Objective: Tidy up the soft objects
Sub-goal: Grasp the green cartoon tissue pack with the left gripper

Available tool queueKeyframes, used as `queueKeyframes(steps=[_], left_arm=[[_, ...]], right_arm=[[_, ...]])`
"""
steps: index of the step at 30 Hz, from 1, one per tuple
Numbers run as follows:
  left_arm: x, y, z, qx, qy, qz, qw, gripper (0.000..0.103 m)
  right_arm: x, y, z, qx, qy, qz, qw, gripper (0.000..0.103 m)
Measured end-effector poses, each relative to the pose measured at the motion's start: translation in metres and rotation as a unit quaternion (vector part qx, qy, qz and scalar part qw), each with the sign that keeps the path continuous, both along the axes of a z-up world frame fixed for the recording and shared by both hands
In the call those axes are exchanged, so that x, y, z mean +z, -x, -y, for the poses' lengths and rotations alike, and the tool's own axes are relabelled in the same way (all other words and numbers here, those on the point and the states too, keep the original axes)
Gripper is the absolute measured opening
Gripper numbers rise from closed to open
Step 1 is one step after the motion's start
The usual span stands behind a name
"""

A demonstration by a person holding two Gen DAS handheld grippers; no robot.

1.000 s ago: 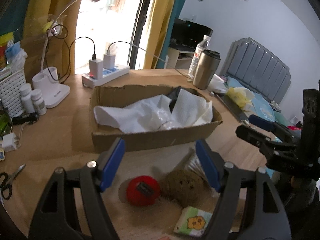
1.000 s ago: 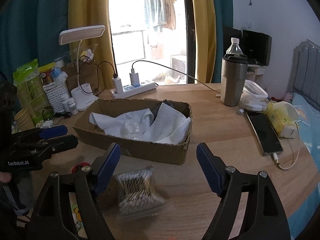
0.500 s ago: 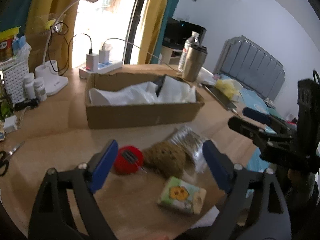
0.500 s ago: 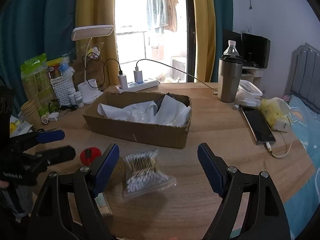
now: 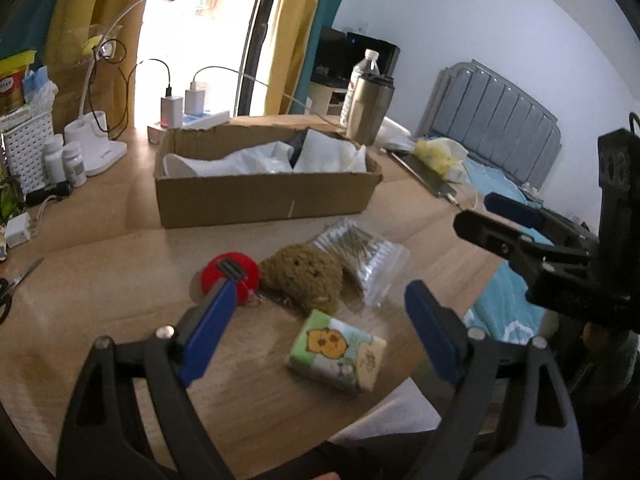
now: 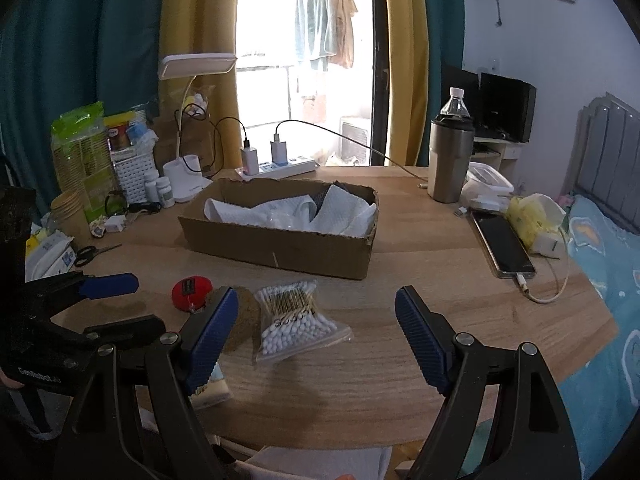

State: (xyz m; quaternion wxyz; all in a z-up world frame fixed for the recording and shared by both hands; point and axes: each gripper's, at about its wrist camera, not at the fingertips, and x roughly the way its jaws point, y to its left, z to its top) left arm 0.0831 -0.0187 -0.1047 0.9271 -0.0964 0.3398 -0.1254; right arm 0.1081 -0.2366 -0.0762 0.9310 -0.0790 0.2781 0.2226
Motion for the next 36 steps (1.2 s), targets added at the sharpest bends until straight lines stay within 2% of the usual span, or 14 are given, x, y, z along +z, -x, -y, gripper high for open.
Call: queueKeyframes(steps=[16, 20, 28, 33, 36], left_arm=[[-0.029, 0.001, 0.025, -0.032, -0.014, -0.047, 0.9983, 0.087], [-0.035, 0.002, 0.037, -0.048, -0.026, -0.054, 0.997, 0.087], [-0.052, -0.004, 0.046, -0.048, -0.06, -0.076, 0.9941, 0.087], [-0.056, -0.007, 0.048, -0.049, -0.082, -0.074, 0.9927, 0.087], [-0.057, -0.01, 0.045, -0.048, -0.082, -0.074, 0.9928, 0.086]], right_arm=[[-0.032, 0.001, 0.012, -0.002, 0.013, -0.036, 0.999, 0.083], [-0.033, 0.0, 0.015, -0.003, 0.007, -0.038, 0.999, 0.083], [-0.042, -0.007, 0.021, -0.01, 0.003, -0.051, 0.999, 0.083], [-0.046, -0.011, 0.016, -0.001, 0.005, -0.057, 0.998, 0.083], [-0.048, -0.015, 0.012, 0.002, 0.006, -0.061, 0.998, 0.083]])
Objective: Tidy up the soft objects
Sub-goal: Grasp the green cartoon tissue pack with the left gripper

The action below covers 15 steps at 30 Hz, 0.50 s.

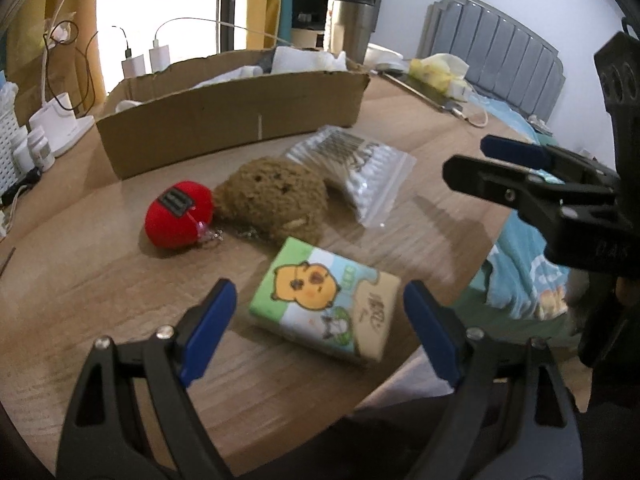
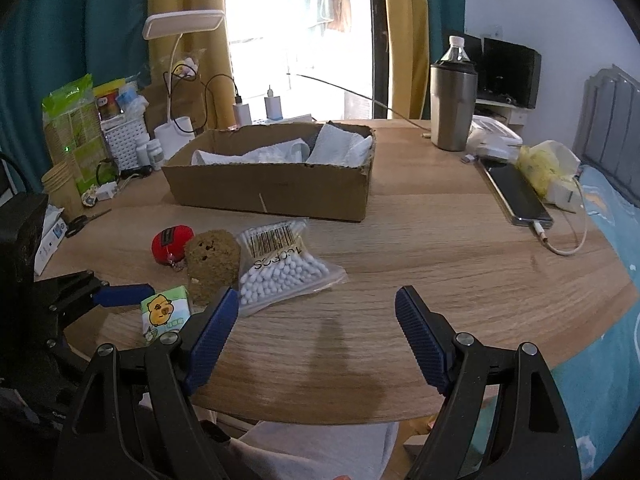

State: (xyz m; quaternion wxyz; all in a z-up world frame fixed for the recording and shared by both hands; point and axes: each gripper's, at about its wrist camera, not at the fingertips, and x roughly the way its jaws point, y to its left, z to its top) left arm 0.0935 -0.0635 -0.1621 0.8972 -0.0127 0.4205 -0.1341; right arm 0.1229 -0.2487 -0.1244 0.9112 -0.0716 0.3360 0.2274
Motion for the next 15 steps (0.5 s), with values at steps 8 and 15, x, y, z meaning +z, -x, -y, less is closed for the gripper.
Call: queueKeyframes(steps=[8, 15], left_arm=[[-0.003, -0.003, 0.001, -0.026, 0.006, -0.001, 0.9996, 0.074], [0.012, -0.003, -0.015, -0.011, 0.025, 0.011, 0.9996, 0.074]], right_arm=[[-0.007, -0.012, -0.007, 0.002, 0.003, -0.013, 1.0, 0.083], [-0.007, -0.023, -0.017, 0.008, 0.011, -0.017, 1.0, 0.083]])
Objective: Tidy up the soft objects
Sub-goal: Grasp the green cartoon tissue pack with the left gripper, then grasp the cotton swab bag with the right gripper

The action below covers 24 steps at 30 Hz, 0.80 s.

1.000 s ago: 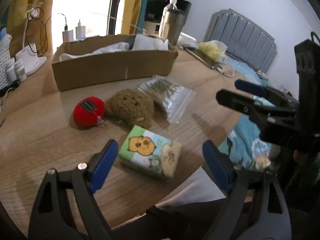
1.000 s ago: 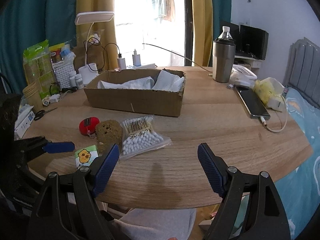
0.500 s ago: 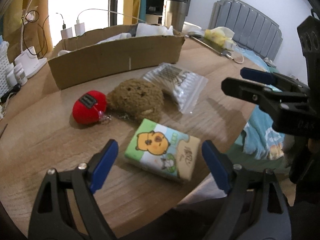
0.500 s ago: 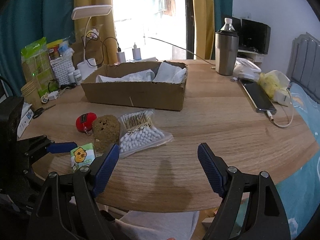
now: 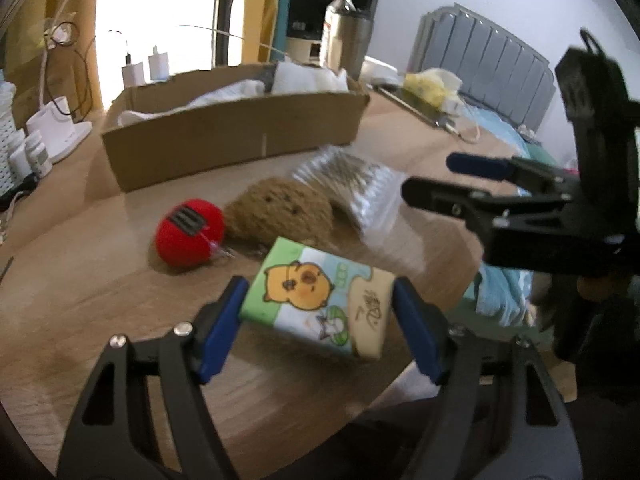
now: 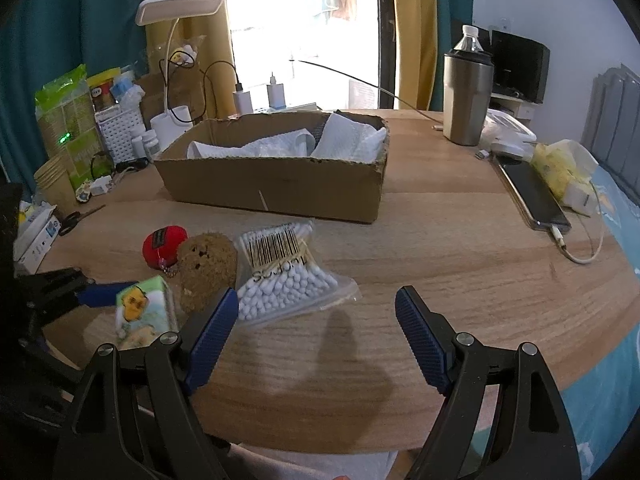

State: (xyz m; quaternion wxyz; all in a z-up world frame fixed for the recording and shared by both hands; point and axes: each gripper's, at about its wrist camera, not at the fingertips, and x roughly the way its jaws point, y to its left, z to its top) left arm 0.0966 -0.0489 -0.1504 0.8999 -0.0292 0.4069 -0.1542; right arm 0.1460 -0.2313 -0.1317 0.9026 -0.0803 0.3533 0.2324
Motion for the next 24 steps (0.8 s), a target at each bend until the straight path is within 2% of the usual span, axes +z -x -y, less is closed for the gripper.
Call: queueKeyframes(steps=[11, 24], left_arm=[[0.014, -0.013, -0.046, 0.057, 0.021, 0.018, 0.998, 0.074], [0.012, -0.037, -0.076, 0.107, 0.027, 0.011, 0.9939, 0.074]], right_arm=[[-0.002, -0.019, -0.018, 0.009, 0.01, -0.01, 1.0, 0.083], [-0.017, -0.05, -0.04, 0.035, 0.024, -0.025, 0.999, 0.084]])
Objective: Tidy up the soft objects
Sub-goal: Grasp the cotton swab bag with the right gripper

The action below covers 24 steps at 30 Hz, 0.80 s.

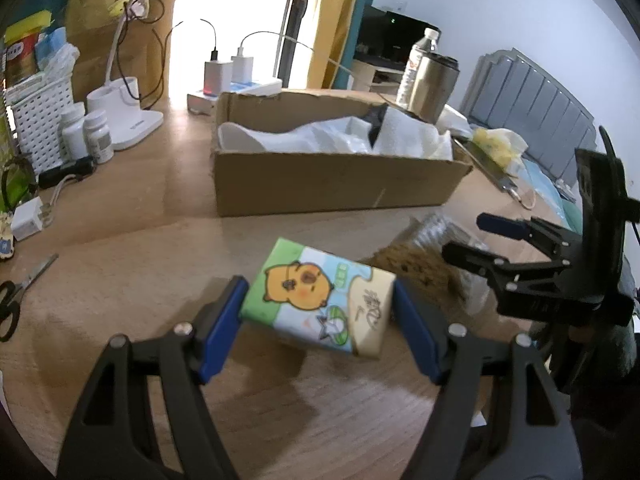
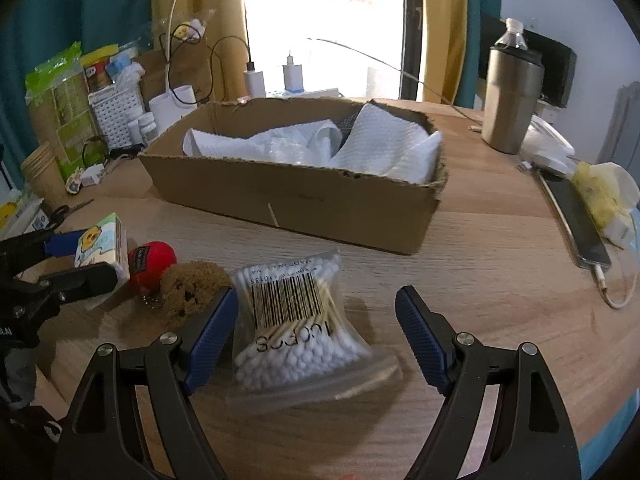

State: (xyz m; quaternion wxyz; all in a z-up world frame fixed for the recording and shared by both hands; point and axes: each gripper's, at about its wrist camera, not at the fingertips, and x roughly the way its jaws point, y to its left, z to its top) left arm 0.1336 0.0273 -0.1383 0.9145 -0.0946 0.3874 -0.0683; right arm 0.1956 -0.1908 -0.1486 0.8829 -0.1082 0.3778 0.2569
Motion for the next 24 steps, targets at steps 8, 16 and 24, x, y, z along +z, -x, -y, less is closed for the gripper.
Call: queueKeyframes(steps=[8, 16, 24], left_arm=[[-0.002, -0.004, -0.004, 0.005, 0.003, -0.004, 1.0, 0.074], [-0.003, -0.006, -0.004, 0.006, 0.002, -0.006, 1.0, 0.074], [0.005, -0.002, -0.004, 0.013, -0.019, 0.011, 0.9997, 0.074]], right_arm=[[-0.012, -0.008, -0.007, 0.008, 0.015, -0.017, 1.0, 0.084], [-0.014, -0.007, -0.012, 0.011, 0.019, -0.018, 1.0, 0.066], [-0.008, -0.004, -0.012, 0.011, 0.015, -0.011, 1.0, 0.054]])
